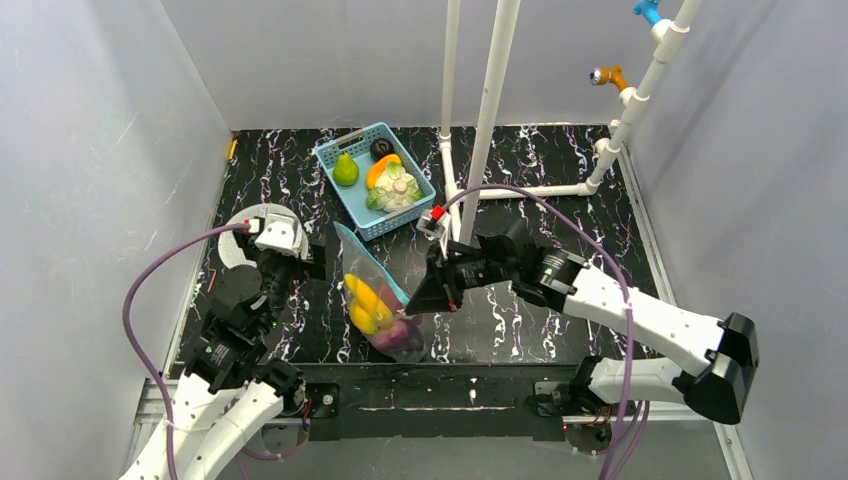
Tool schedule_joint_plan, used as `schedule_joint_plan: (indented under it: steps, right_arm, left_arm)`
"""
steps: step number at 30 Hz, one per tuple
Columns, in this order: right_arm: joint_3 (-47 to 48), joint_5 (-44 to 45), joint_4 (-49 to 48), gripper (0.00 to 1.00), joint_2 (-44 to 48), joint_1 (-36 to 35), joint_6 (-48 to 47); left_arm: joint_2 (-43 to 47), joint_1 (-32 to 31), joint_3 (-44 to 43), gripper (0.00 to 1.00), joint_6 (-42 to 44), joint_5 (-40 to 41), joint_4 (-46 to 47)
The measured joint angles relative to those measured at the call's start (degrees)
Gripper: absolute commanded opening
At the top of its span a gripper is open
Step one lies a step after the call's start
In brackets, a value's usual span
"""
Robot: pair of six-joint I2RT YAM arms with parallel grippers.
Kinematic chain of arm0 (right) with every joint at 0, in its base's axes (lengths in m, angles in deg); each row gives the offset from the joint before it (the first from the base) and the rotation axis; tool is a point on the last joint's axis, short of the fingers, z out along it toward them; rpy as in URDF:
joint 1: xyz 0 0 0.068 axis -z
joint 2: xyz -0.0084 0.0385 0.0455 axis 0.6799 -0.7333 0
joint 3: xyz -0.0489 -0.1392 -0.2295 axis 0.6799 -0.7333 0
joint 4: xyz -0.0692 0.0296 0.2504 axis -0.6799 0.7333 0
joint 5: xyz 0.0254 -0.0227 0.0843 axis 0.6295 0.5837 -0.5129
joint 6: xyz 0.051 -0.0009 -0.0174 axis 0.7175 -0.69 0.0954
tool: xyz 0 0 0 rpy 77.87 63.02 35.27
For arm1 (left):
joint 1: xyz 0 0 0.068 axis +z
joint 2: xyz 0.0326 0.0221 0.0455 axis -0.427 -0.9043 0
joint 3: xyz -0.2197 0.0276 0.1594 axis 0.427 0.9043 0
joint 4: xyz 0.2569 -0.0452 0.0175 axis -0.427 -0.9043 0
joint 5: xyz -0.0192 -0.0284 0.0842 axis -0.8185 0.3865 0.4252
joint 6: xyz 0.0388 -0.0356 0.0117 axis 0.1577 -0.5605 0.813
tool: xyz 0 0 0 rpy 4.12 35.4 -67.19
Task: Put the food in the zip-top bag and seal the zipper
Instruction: Zip the zipper food storage bag at the center of the board, then place the zipper food storage bag at the center of the board.
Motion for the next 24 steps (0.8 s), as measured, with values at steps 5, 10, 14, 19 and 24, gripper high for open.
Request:
schedule_joint_plan:
  steps: [5,10,14,19,24]
  right_arm:
    - [3.16,-5.37,-8.26,0.01,-5.88,0.00,6.91]
    - [7.77,-8.28,-14.02,0.01,-9.75,0.00,10.50]
    - [6.62,-7.38,-16.11,0.01,-9.06,0.08,11.31]
    - [-3.96,1.01,-14.12,0.01,-1.30,1.38,11.41]
    - [-16.47,10.69,-10.56,0.01,7.78,9.15,15.51]
  left_arm:
    - [2.68,0.00,-0.03,0.98,0.66,5.49,2.24]
    - [3.91,0.02,0.71,0.98,2.31,10.21,4.78]
    - [4.33,0.02,3.18,0.98,2.44,11.54,4.93]
    - [3.64,0.02,6.30,0.98,2.49,10.99,5.30]
    - [-0.41,0.02,6.13,0.98,1.25,7.73,5.26]
